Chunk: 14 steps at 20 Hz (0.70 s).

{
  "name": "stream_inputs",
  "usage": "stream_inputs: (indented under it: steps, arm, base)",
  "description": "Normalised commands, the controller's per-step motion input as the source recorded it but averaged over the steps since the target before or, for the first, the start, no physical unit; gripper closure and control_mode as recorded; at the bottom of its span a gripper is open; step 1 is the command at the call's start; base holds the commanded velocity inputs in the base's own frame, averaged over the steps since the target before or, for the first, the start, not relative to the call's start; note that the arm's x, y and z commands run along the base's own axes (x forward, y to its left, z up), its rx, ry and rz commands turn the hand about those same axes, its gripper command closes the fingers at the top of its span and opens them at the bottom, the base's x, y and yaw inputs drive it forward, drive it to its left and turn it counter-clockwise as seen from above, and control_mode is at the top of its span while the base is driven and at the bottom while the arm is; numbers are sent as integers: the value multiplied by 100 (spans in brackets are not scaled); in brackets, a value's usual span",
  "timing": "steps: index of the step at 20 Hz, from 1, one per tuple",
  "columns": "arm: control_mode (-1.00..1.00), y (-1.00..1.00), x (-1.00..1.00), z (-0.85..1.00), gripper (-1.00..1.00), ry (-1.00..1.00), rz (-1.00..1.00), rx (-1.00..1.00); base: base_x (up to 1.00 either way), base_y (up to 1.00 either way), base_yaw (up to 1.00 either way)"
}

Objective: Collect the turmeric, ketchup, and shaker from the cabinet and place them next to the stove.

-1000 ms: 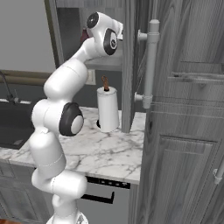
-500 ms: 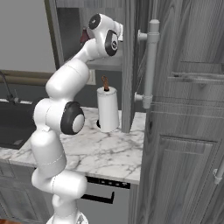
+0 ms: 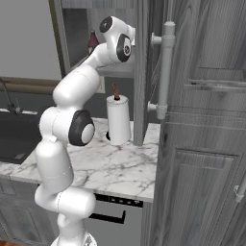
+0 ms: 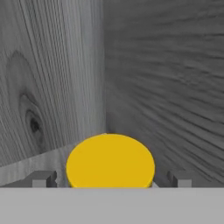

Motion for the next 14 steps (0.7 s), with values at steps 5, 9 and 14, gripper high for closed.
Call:
stream_inputs:
  steps: [5,9,14]
  arm:
    - [-100,-7,10,-2,100,1,0,0]
    - [-100,-2,5,-4,100,0,0,0]
    - [-100,0,0,-2,100,2,0,0]
  base:
    - [0,0,0]
    - [0,0,0]
    - [0,0,0]
